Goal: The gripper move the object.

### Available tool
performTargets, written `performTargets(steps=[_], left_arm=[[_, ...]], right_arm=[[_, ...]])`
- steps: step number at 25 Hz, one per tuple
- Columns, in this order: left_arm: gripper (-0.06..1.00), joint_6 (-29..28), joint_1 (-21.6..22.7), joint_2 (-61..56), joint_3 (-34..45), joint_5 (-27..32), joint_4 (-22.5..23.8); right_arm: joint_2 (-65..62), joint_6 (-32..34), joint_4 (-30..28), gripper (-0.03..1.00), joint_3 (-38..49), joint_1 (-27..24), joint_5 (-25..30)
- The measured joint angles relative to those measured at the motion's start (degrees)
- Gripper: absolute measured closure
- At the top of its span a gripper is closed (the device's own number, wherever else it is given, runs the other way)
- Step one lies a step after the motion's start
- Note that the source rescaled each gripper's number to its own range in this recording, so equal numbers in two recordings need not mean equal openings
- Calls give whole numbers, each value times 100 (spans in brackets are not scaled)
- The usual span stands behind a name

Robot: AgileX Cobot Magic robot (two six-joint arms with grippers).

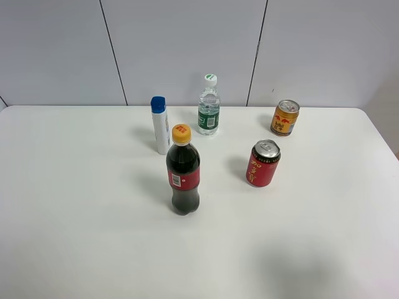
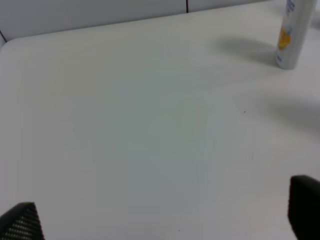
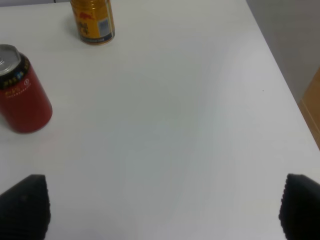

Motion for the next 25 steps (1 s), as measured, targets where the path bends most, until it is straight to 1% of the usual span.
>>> performTargets(steps=[25], left_arm=[[-6, 0, 0, 0, 0, 0, 0]], right_arm=[[0, 0, 0, 15, 0, 0, 0]])
